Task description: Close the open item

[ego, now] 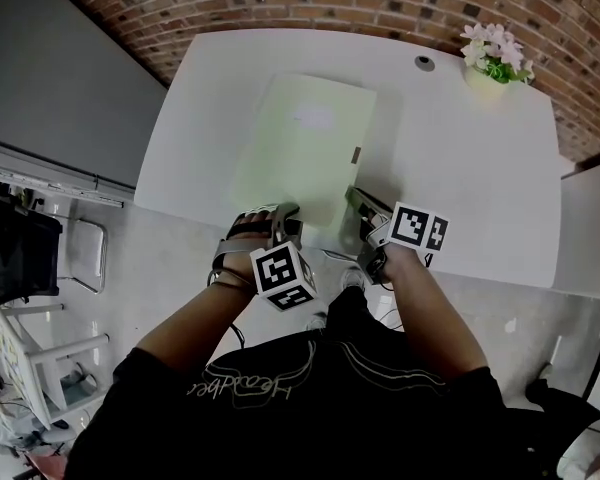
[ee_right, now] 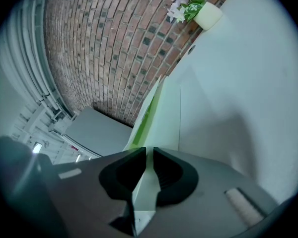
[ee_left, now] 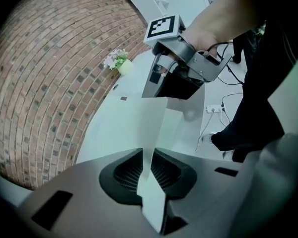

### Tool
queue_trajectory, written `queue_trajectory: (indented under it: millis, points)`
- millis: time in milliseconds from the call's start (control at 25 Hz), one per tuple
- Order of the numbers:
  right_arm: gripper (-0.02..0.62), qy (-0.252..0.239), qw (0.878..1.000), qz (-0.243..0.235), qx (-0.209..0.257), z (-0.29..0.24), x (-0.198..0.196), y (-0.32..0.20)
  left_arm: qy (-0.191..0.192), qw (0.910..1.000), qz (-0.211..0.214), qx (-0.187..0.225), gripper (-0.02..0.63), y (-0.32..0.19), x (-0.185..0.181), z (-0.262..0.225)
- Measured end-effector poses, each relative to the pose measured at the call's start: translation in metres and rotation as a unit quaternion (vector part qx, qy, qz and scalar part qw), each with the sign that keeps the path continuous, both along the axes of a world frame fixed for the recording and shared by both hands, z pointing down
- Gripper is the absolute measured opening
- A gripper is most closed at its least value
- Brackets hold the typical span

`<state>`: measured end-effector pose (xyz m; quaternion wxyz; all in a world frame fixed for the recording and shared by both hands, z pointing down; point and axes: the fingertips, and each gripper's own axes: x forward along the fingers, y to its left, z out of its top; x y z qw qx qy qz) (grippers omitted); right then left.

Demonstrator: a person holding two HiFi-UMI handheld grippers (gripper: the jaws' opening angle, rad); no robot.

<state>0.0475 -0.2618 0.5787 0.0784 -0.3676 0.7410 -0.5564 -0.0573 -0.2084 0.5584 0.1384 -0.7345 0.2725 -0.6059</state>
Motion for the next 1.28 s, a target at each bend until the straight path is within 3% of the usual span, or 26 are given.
queue_trajectory:
  millis: [760, 960, 1120, 1280]
  points:
    - [0.052, -0.034, 0.999, 0.024, 0.005, -0.006, 0.011, 0.000, -0.062, 0.9965, 0.025, -0.049, 0.041, 0.002, 0.002, 0.014]
    - [0.051, 0.031, 0.998, 0.007, 0.055, -0.018, 0.013, -0.007, -0.086, 0.9933, 0.040, -0.066, 0.041, 0.002, 0.003, 0.014]
    - [0.051, 0.109, 0.988, -0.020, 0.107, -0.028, 0.015, -0.017, -0.098, 0.9916, 0.049, -0.069, 0.041, 0.002, 0.003, 0.015]
    - [0.049, 0.144, 0.980, -0.043, 0.133, -0.034, 0.009, -0.028, -0.101, 0.9911, 0.052, -0.070, 0.041, 0.003, 0.004, 0.015]
